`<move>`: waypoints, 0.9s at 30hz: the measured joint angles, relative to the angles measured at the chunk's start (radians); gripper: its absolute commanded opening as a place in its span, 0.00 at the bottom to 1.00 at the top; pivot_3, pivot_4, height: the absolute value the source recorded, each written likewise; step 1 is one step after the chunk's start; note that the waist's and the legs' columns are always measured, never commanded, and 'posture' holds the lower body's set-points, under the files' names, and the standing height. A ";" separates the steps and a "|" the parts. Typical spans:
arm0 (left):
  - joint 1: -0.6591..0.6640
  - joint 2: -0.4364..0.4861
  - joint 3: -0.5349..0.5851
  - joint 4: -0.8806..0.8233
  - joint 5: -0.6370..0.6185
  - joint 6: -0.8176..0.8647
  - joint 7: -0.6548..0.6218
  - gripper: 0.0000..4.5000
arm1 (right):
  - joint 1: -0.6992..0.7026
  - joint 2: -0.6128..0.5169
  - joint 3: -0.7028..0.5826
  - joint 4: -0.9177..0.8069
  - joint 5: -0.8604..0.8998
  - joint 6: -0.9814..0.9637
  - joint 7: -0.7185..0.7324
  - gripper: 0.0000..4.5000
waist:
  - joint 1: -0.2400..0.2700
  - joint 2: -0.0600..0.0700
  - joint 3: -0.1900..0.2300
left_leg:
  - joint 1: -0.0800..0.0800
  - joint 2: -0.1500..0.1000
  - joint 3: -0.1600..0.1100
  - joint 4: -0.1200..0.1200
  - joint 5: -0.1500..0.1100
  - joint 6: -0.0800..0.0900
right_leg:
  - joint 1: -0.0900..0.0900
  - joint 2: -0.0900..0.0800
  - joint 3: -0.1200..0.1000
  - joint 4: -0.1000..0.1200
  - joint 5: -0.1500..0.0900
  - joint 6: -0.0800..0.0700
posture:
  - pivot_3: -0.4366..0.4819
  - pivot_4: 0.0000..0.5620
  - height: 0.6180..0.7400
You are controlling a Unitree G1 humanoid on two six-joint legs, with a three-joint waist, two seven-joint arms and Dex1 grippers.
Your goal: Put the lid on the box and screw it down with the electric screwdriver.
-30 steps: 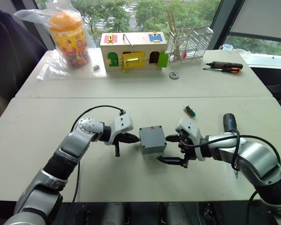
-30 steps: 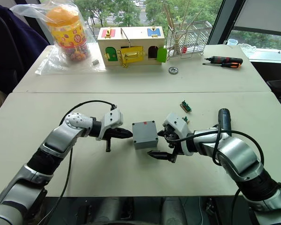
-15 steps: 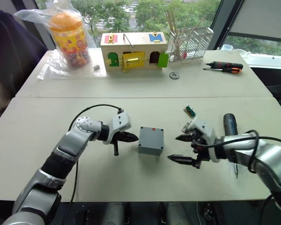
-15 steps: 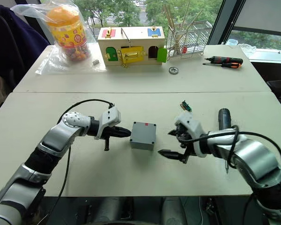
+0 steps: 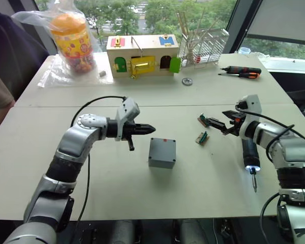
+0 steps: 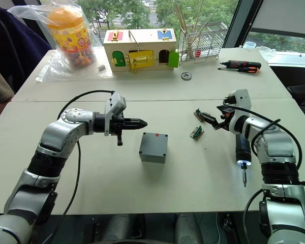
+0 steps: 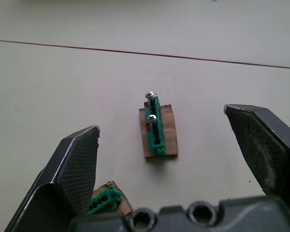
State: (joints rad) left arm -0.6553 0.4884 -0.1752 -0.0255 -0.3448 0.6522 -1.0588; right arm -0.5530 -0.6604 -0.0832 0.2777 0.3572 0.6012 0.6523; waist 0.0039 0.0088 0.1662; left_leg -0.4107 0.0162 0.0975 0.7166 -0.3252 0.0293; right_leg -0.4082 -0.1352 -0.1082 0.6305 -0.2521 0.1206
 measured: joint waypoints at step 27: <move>0.054 0.007 -0.009 -0.062 -0.017 0.035 0.036 0.00 | -0.062 0.070 0.011 0.158 -0.088 -0.130 0.024 0.01 | 0.002 0.000 0.000 | 0.000 0.000 0.000 0.000 0.000 -0.001 | 0.000 0.000 0.000 0.000 0.000 0.000 | 0.48 0.27 0.76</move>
State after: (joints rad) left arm -0.6010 0.4954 -0.1840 -0.0874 -0.3619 0.6875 -1.0224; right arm -0.6154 -0.5905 -0.0717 0.4355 0.2688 0.4714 0.6767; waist 0.0061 0.0091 0.1663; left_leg -0.4106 0.0165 0.0973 0.7169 -0.3248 0.0286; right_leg -0.4077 -0.1354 -0.1082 0.6304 -0.2521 0.1206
